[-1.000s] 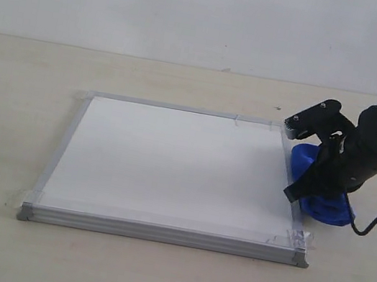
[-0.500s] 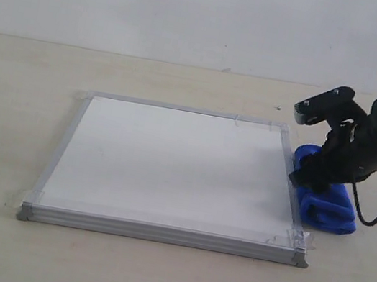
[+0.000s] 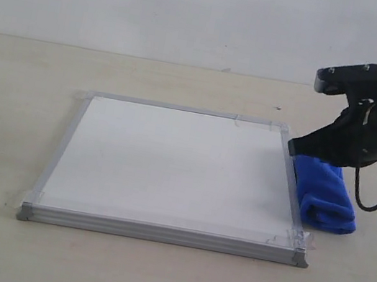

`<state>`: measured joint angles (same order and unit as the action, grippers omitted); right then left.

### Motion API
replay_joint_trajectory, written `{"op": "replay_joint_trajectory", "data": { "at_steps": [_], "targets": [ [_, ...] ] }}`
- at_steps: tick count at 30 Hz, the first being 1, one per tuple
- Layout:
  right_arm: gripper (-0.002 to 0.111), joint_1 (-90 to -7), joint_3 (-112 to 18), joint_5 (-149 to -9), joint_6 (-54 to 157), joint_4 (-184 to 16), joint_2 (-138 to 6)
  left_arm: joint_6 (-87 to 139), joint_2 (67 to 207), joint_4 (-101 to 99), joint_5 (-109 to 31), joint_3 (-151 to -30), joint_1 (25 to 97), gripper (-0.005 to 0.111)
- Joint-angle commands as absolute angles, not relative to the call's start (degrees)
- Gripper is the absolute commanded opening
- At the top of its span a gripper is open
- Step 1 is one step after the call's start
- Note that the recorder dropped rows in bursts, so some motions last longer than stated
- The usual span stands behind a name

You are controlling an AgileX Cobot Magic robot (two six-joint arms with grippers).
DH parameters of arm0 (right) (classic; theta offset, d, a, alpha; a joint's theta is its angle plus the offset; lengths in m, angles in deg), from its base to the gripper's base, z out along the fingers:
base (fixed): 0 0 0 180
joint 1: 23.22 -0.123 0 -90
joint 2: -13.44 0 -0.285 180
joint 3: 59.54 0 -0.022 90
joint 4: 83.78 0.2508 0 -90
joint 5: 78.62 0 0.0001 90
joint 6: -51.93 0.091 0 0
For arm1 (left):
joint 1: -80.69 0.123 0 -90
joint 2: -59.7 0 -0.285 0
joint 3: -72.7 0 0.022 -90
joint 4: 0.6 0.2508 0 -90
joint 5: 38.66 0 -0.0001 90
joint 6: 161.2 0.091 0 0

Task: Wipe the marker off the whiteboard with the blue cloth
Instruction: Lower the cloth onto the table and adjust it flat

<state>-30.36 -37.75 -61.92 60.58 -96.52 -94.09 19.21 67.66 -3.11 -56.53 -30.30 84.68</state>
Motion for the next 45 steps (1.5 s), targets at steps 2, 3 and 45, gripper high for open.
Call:
{"op": "replay_joint_trajectory", "data": {
  "at_steps": [2, 3, 45],
  "targets": [
    [0.0, -30.52, -35.43, -66.56, 61.95, -95.68, -98.46, 19.23, 67.49, -2.92, -56.01, -30.08, 84.75, 0.005],
    [0.0, -30.52, -35.43, -66.56, 61.95, -95.68, -99.46, 19.23, 67.49, -2.92, -56.01, -30.08, 84.75, 0.005],
    [0.0, -27.05, -39.08, -70.17, 61.34, -94.79, -102.98, 19.23, 67.49, -2.92, -56.01, -30.08, 84.75, 0.005]
  ]
}}
